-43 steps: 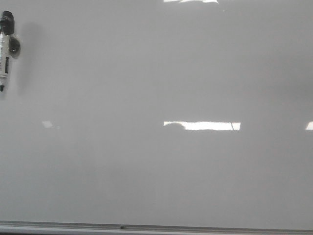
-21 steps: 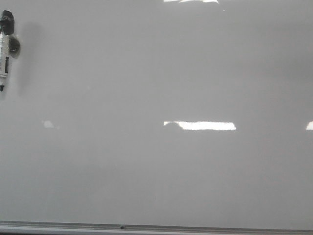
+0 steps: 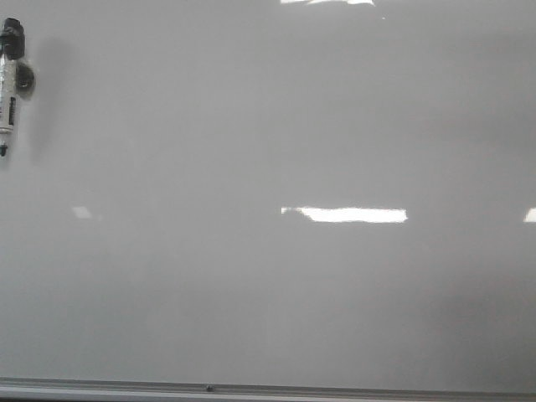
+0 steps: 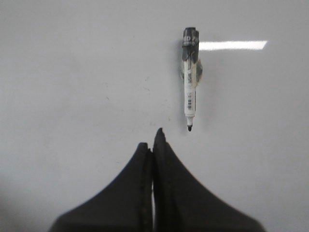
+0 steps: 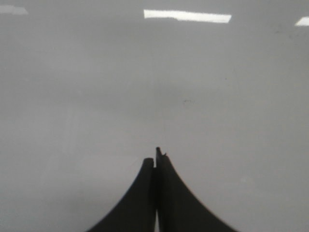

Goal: Write number 4 on whiteboard

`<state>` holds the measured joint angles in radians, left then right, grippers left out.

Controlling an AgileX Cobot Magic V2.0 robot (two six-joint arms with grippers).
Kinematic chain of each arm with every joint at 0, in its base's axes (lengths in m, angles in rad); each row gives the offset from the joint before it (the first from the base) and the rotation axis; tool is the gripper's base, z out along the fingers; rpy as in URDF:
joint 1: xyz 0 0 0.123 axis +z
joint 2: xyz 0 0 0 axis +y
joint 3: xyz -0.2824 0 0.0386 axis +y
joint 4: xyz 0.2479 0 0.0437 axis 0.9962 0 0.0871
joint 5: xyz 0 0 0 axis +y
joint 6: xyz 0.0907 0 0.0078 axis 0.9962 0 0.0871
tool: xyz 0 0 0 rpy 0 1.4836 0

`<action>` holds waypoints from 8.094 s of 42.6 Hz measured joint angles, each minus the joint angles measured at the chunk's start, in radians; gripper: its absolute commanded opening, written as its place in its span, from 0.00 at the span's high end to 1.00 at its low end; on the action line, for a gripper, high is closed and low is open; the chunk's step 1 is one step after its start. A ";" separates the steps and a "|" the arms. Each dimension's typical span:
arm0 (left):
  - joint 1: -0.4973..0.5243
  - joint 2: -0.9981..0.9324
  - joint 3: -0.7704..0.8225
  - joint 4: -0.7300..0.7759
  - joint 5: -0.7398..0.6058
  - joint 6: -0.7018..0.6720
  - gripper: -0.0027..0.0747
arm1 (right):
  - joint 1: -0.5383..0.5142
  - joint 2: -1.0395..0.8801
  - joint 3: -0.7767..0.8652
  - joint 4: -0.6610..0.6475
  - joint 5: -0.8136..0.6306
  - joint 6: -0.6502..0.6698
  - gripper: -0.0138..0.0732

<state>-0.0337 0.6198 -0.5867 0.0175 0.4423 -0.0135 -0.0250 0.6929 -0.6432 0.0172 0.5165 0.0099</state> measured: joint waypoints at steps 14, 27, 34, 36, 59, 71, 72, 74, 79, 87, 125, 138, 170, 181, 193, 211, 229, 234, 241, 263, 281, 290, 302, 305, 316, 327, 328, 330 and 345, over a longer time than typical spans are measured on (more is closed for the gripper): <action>0.000 0.096 0.000 -0.025 -0.010 0.000 0.44 | 0.005 0.073 0.000 0.000 -0.003 0.000 0.15; -0.023 0.176 -0.017 -0.051 -0.033 0.002 0.26 | 0.039 0.075 0.000 0.034 -0.006 0.000 0.09; -0.074 0.266 -0.071 -0.054 -0.069 0.021 0.26 | 0.137 0.075 0.000 0.039 -0.006 -0.016 0.09; -0.082 0.299 -0.086 -0.054 -0.078 0.023 0.26 | 0.154 0.075 0.000 0.039 -0.006 -0.020 0.09; -0.086 0.713 -0.288 -0.061 -0.135 0.027 0.26 | 0.183 0.075 0.000 0.041 -0.006 -0.040 0.09; -0.086 0.844 -0.329 -0.063 -0.206 0.027 0.40 | 0.183 0.075 0.000 0.041 -0.006 -0.041 0.09; -0.086 0.851 -0.331 -0.063 -0.216 0.027 0.42 | 0.183 0.075 0.000 0.041 -0.006 -0.041 0.09; -0.086 0.864 -0.333 -0.063 -0.233 0.027 0.45 | 0.183 0.075 0.000 0.041 -0.006 -0.041 0.09; -0.086 0.888 -0.333 -0.063 -0.262 0.027 0.54 | 0.183 0.075 0.000 0.041 -0.006 -0.041 0.09; -0.086 0.904 -0.335 -0.063 -0.277 0.027 0.70 | 0.183 0.075 0.000 0.041 -0.006 -0.041 0.09; -0.088 0.640 -0.387 -0.066 0.211 0.208 0.98 | 0.183 0.156 -0.208 0.043 0.297 -0.046 0.09; -0.088 0.611 -0.539 -0.332 0.639 0.650 0.98 | 0.183 0.274 -0.361 0.127 0.486 -0.276 0.09; -0.672 0.831 -0.766 -0.273 0.721 0.839 0.98 | 0.463 0.446 -0.521 0.481 0.570 -0.992 0.09; -0.743 0.861 -0.773 -0.255 0.722 0.839 0.98 | 0.571 0.566 -0.576 0.483 0.544 -1.013 0.09; -0.743 0.861 -0.775 -0.250 0.718 0.839 0.98 | 0.602 0.627 -0.586 0.496 0.493 -1.017 0.23; -0.743 0.861 -0.775 -0.248 0.716 0.839 0.98 | 0.602 0.627 -0.586 0.502 0.493 -1.019 0.77; -0.743 0.859 -0.775 -0.229 0.707 0.791 0.31 | 0.602 0.627 -0.586 0.503 0.495 -1.019 0.86; -0.706 0.830 -0.775 -0.218 0.707 0.735 0.31 | 0.599 0.625 -0.586 0.503 0.495 -1.019 0.86; -0.598 0.727 -0.750 -0.249 0.685 0.712 0.32 | 0.556 0.591 -0.586 0.480 0.504 -0.976 0.86; -0.149 0.340 -0.456 -0.370 0.547 0.581 0.32 | 0.360 0.306 -0.497 0.205 0.510 -0.316 0.86; -0.122 0.318 -0.414 -0.415 0.518 0.575 0.32 | 0.257 0.102 -0.074 0.201 0.004 -0.177 0.92; -0.122 0.318 -0.412 -0.419 0.504 0.575 0.32 | 0.257 0.141 -0.067 0.245 -0.067 -0.177 0.92; -0.122 0.318 -0.412 -0.419 0.501 0.575 0.32 | 0.269 0.272 -0.148 0.263 -0.067 -0.177 0.92; -0.122 0.318 -0.412 -0.419 0.499 0.575 0.32 | 0.290 0.311 -0.179 0.265 -0.069 -0.179 0.92; -0.122 0.318 -0.412 -0.419 0.499 0.575 0.32 | 0.312 0.402 -0.242 0.268 -0.142 -0.179 0.92; -0.122 0.318 -0.412 -0.420 0.497 0.575 0.32 | 0.312 0.461 -0.248 0.268 -0.217 -0.179 0.92; -0.122 0.318 -0.412 -0.420 0.497 0.575 0.32 | 0.312 0.464 -0.248 0.268 -0.225 -0.179 0.92; -0.122 0.318 -0.412 -0.420 0.497 0.575 0.32 | 0.312 0.475 -0.248 0.268 -0.232 -0.179 0.92; -0.122 0.318 -0.412 -0.420 0.497 0.575 0.32 | 0.346 0.583 -0.248 0.258 -0.192 -0.188 0.92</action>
<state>-0.1558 0.9375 -0.9991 -0.4021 0.9397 0.5617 0.3208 1.2759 -0.8913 0.2748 0.3243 -0.1783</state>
